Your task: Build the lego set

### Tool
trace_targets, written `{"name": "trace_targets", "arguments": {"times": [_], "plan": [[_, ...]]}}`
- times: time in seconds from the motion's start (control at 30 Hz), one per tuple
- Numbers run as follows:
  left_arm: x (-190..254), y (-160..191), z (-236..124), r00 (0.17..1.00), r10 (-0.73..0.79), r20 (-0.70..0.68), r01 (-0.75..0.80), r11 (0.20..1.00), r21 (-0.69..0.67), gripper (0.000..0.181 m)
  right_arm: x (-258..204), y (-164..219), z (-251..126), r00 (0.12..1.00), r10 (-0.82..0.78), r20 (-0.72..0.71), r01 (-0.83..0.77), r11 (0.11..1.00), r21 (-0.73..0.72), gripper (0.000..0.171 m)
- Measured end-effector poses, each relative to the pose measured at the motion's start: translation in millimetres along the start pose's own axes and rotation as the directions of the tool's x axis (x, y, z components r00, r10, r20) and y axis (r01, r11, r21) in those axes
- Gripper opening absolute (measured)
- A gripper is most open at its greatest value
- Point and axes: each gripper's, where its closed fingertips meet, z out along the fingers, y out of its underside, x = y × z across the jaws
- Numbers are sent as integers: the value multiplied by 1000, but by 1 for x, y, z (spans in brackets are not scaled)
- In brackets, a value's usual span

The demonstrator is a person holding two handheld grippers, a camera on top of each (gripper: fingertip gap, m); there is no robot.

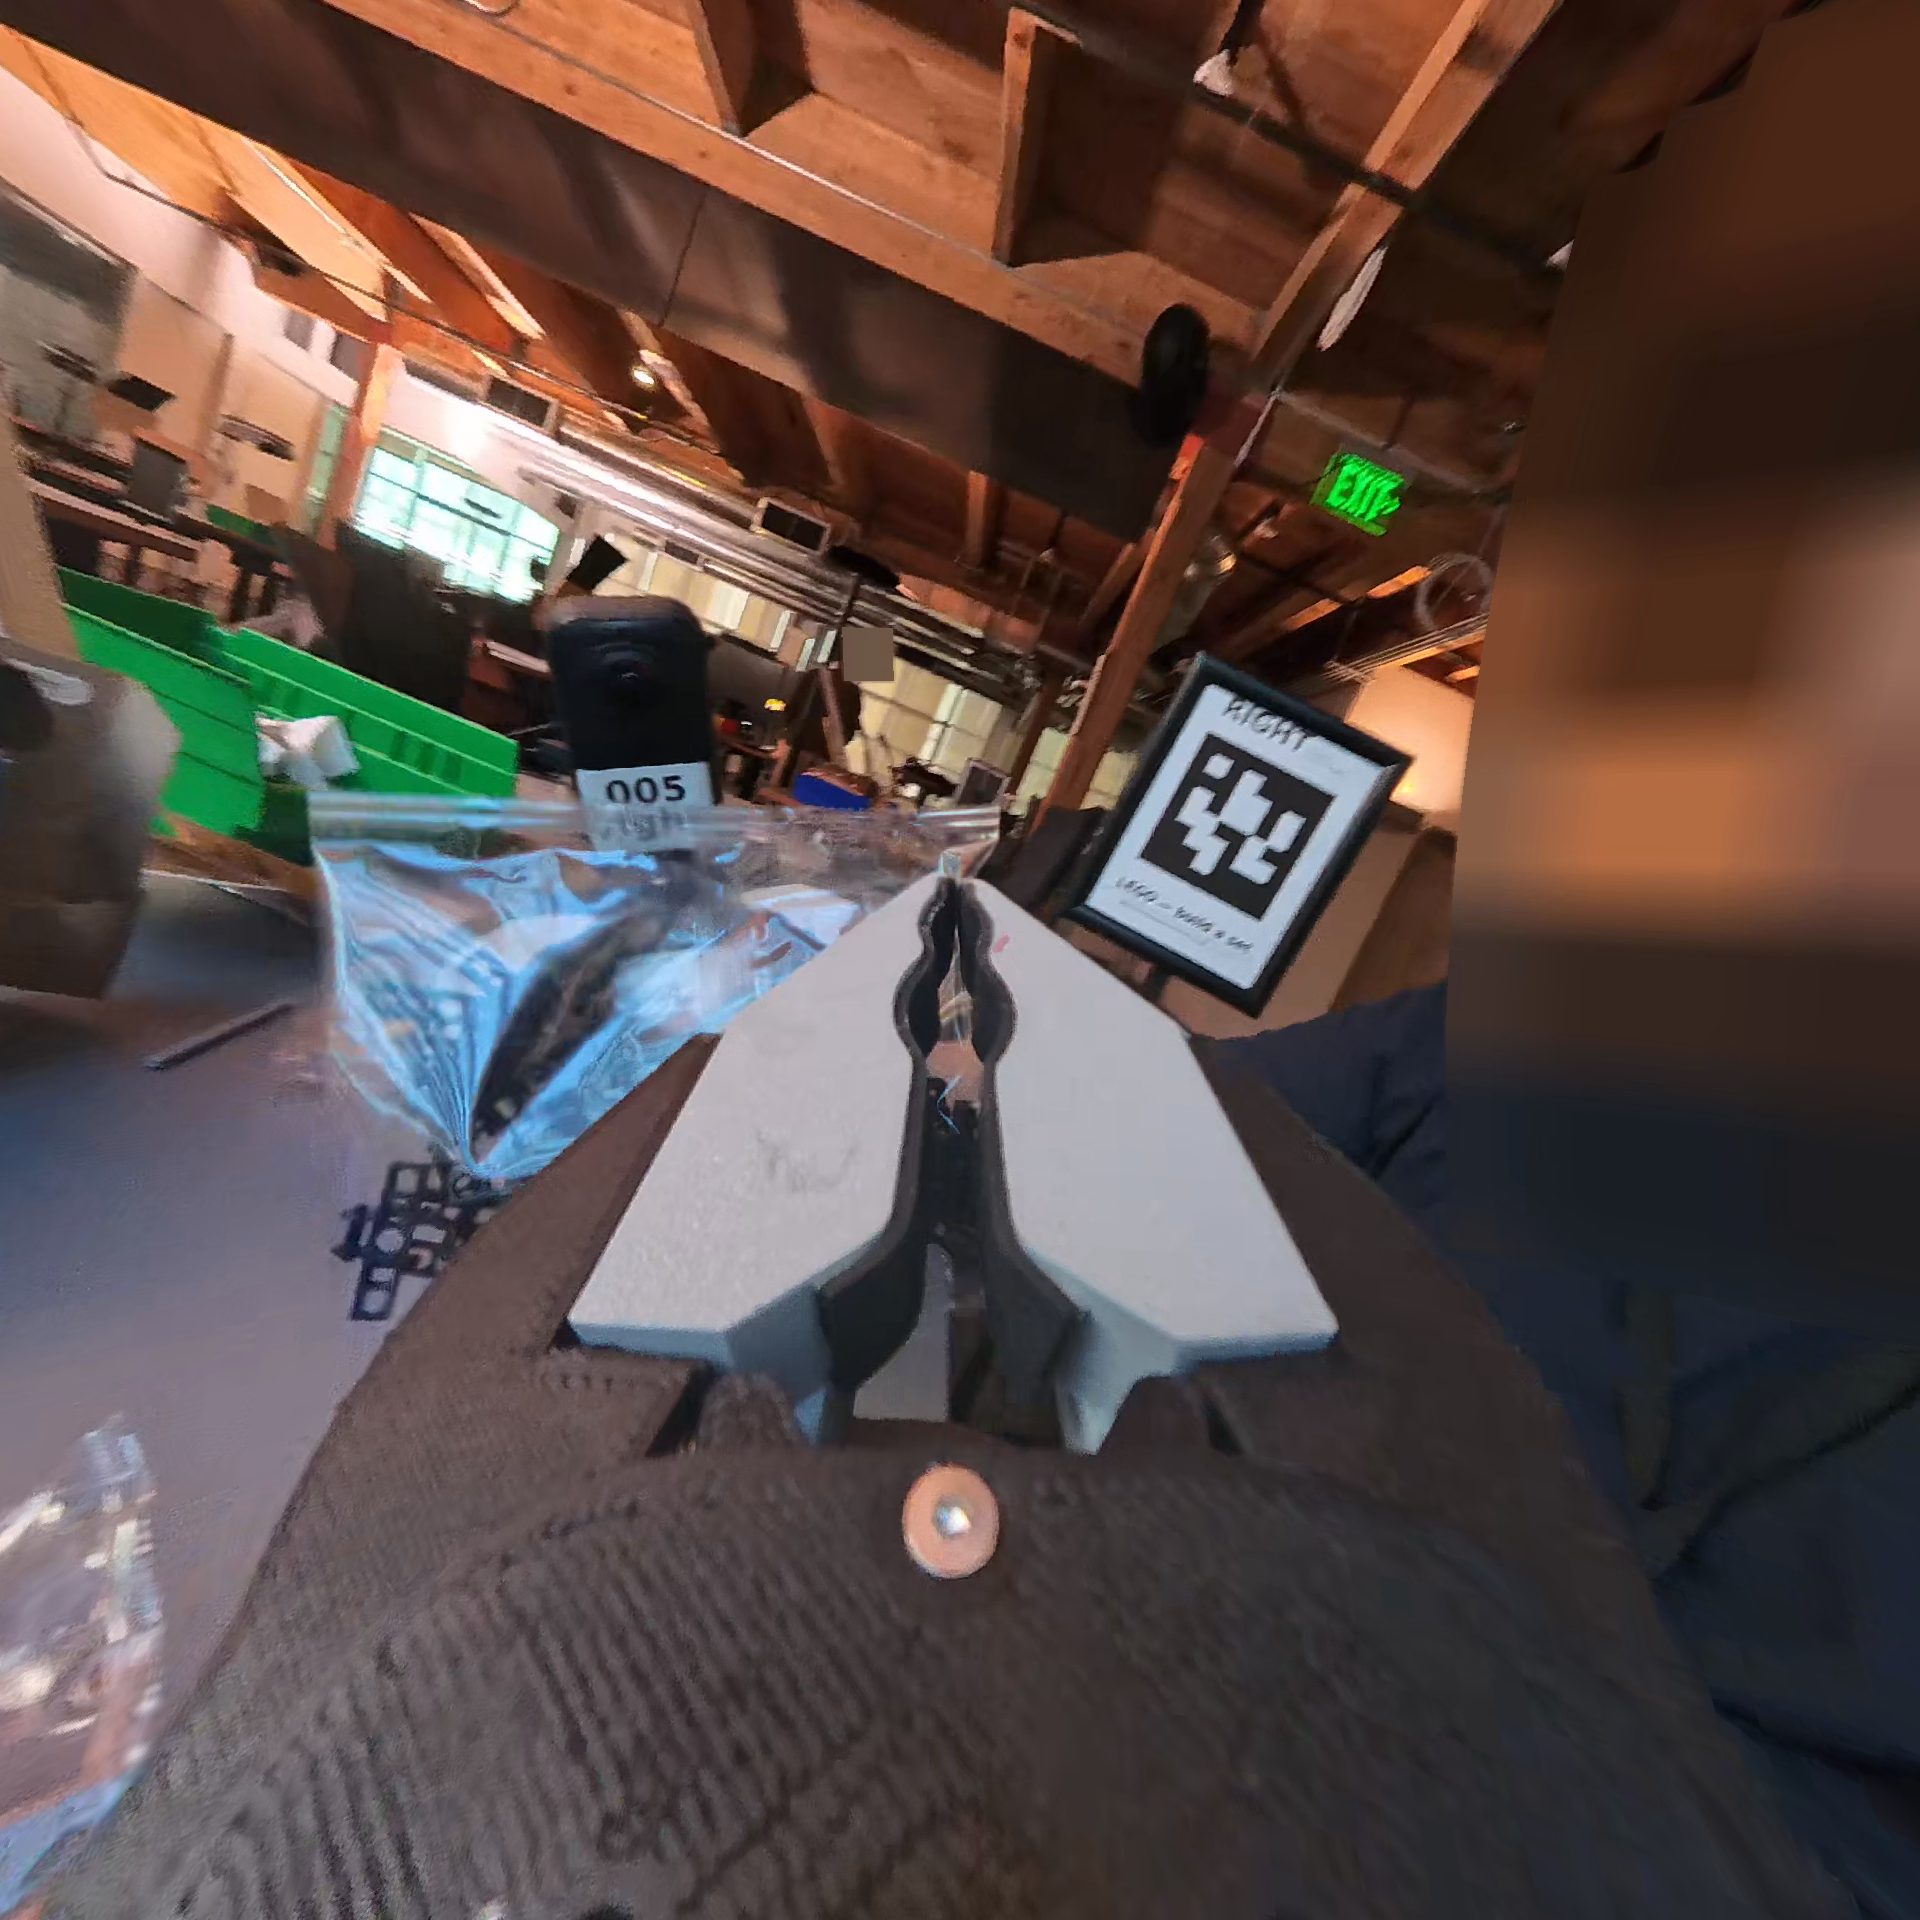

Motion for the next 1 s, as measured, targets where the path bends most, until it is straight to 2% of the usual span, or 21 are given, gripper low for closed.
{"name": "trace_targets", "arguments": {"times": [0.07,0.17,0.3,0.4,0.5,0.57,0.67,0.73,0.8,0.87,0.93,1.0], "plan": [[4,1,0,996,-66,-52,66,998,11,0,-5,0,2,1000,-26,12,26,1000,5,59],[1,2,-2,995,-85,-59,86,996,17,0,-7,-1,3,996,-94,-8,94,996,9,57],[0,6,-3,993,-100,-64,100,995,-2,0,-8,-5,1,978,-199,-68,200,980,17,34],[-1,16,2,993,-102,-55,100,994,-41,0,-14,-8,0,969,-239,-58,241,970,35,4],[1,17,3,991,-110,-74,107,993,-41,0,-16,-10,-1,973,-225,-43,227,973,39,0],[-1,13,0,994,-96,-58,94,995,-39,0,-10,-12,-4,975,-211,-66,213,977,30,21],[-10,8,-9,997,-74,15,75,996,-53,0,-3,-22,-16,980,-181,-87,187,980,62,36],[-17,5,-15,996,-61,67,64,997,-52,0,4,-24,-21,985,-141,-98,147,987,58,57],[-18,-3,-20,995,-67,78,69,997,-23,0,8,-19,-21,985,-134,-109,137,990,18,70],[-18,-5,-22,994,-72,77,73,997,-17,0,10,-15,-18,979,-155,-135,155,988,-13,77],[-16,-2,-21,995,-77,69,80,996,-40,0,22,-14,-16,953,-196,-231,192,981,-40,97],[-12,-1,-20,995,-80,51,83,995,-50,0,31,-13,-16,918,-260,-300,250,966,-70,107]]}}
